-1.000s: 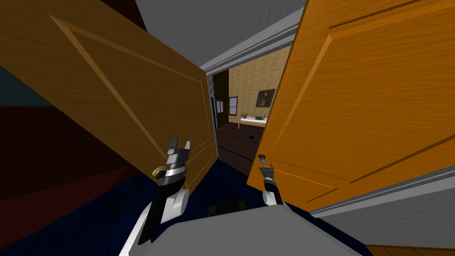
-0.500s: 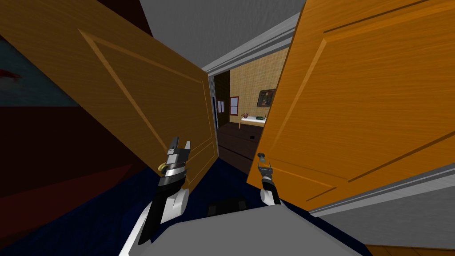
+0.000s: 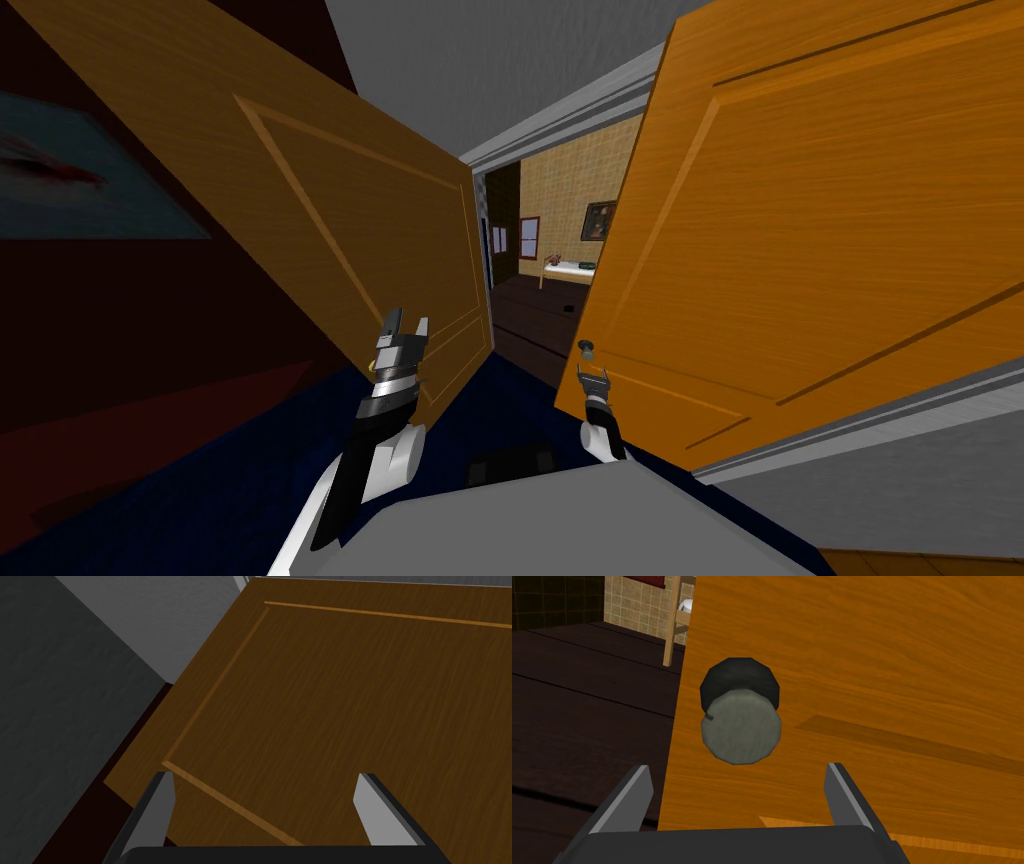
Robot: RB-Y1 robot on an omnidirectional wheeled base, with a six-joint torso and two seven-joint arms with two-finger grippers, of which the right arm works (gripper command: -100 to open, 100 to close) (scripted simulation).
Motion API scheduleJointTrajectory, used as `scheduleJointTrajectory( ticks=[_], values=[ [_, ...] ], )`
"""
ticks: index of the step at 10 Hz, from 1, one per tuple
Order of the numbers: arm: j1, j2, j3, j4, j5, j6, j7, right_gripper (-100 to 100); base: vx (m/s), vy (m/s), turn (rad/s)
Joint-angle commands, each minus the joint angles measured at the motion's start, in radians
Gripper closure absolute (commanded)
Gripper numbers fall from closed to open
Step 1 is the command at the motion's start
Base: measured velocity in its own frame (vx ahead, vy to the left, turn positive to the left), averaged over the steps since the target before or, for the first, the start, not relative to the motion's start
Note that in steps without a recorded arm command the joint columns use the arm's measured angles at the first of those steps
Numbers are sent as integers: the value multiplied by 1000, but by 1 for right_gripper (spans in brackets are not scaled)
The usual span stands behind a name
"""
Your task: Pull the door open
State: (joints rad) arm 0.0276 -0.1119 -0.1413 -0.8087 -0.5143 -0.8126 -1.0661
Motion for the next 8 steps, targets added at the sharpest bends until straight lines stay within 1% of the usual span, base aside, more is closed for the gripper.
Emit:
scheduleJointTrajectory(
  ticks=[1,4,7,8],
  values=[
    [-4,4,3,1,-9,0,-30,-100,-62,-5,25],
    [-7,20,14,-10,-44,4,-107,-100,-63,2,37],
    [-10,31,23,-18,-69,7,-161,-100,-65,-2,28],
    [-9,29,21,-17,-64,7,-148,-100,-30,-3,5]
  ],
)
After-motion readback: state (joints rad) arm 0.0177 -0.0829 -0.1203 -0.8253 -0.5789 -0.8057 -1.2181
